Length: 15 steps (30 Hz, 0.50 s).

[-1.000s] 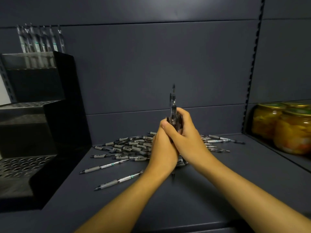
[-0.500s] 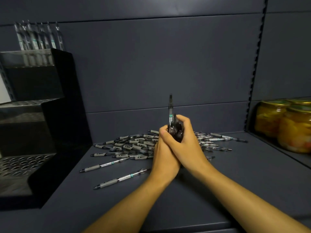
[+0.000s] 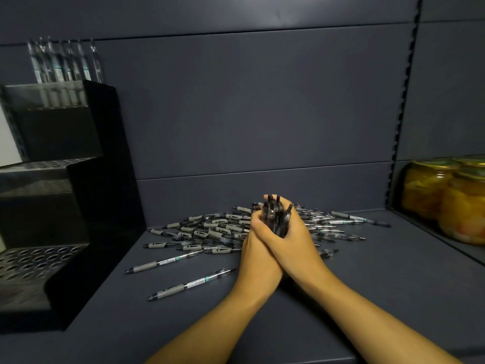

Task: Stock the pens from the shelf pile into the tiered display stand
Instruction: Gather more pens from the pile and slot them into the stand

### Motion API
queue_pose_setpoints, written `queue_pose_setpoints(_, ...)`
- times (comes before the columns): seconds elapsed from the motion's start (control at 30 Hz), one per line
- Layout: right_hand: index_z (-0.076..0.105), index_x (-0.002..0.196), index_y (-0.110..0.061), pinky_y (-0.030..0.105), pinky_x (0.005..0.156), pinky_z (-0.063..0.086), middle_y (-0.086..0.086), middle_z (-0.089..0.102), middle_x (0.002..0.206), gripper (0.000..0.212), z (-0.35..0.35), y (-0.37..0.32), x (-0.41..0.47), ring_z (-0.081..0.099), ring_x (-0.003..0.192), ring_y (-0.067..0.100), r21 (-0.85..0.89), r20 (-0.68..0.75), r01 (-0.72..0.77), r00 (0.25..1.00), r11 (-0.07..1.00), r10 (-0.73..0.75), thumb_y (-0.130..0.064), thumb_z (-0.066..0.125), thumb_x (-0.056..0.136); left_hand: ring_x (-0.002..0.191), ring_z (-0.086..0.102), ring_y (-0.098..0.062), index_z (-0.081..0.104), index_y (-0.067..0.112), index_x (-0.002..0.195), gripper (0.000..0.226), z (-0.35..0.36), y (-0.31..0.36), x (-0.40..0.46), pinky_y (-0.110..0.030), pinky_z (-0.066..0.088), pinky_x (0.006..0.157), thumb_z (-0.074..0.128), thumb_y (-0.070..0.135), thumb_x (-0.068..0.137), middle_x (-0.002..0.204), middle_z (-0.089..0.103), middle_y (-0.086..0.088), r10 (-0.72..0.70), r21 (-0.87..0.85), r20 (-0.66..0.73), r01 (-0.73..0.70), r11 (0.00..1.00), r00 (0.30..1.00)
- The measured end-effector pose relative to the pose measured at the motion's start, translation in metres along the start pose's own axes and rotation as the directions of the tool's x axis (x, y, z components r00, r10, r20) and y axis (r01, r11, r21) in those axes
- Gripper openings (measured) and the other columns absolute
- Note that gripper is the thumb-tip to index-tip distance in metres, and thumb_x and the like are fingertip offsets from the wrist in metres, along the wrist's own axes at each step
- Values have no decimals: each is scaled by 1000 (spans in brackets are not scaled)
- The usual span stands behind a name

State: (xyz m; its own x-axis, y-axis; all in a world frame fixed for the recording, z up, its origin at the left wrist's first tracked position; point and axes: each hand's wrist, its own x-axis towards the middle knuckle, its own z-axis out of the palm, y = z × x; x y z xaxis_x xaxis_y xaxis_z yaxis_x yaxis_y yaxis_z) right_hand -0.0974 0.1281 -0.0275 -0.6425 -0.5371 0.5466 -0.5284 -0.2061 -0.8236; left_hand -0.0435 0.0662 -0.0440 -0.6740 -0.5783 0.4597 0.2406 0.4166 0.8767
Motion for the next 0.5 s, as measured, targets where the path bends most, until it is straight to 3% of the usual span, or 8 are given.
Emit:
queue_pose_setpoints(0.03,50,107,-47,7,82,44,-31,66,97,36,-1,1,0,61,97,-13,5,5,-6,1000,1000,6,-24,71,89,98,64,-18,65,23,105,42,1,-2,1,-49,50,95,48,51,79,98,67,6,4,-35,-1,-4,999,1000)
queue_pose_setpoints(0.1,47,110,-52,14,85,45,-23,67,100,38,-4,6,1,62,99,-9,23,0,-31,1000,999,31,-29,69,90,103,66,-12,66,23,114,48,4,-4,3,-42,53,95,41,50,83,104,69,9,45,44,41,-47,998,998)
queue_pose_setpoints(0.17,45,112,-54,15,85,46,-22,67,101,39,-4,8,0,62,99,-8,46,3,-50,999,998,50,-32,68,90,109,64,-5,63,21,124,43,4,-7,0,-34,52,96,42,36,90,113,70,8,77,137,61,-85,987,995)
queue_pose_setpoints(0.27,46,117,-49,13,85,45,-25,66,103,40,-6,4,-2,61,100,-12,52,-2,-35,999,998,35,-32,70,89,112,62,1,59,18,130,34,-1,3,-3,-20,51,95,46,13,99,119,69,5,102,122,96,-113,986,990)
queue_pose_setpoints(0.33,47,126,-43,13,91,46,-30,65,109,50,-9,-8,0,59,105,-14,58,28,-8,1000,998,7,-36,73,85,110,62,4,57,16,130,31,-8,14,2,-11,47,90,51,9,100,120,68,5,80,74,109,-89,993,991)
queue_pose_setpoints(0.43,52,135,-37,20,94,48,-22,69,116,63,-15,-32,11,62,109,-8,75,78,40,996,996,-46,-56,71,78,100,68,-3,57,15,122,24,-29,42,11,-18,50,84,57,11,98,110,72,4,49,-5,121,-48,999,991)
queue_pose_setpoints(0.5,56,132,-40,23,86,51,-19,71,112,51,-21,-54,22,65,104,-5,120,110,53,992,991,-66,-55,61,84,94,71,-9,61,15,120,23,-45,67,16,-19,53,78,59,13,97,104,75,2,60,-46,131,-55,997,990)
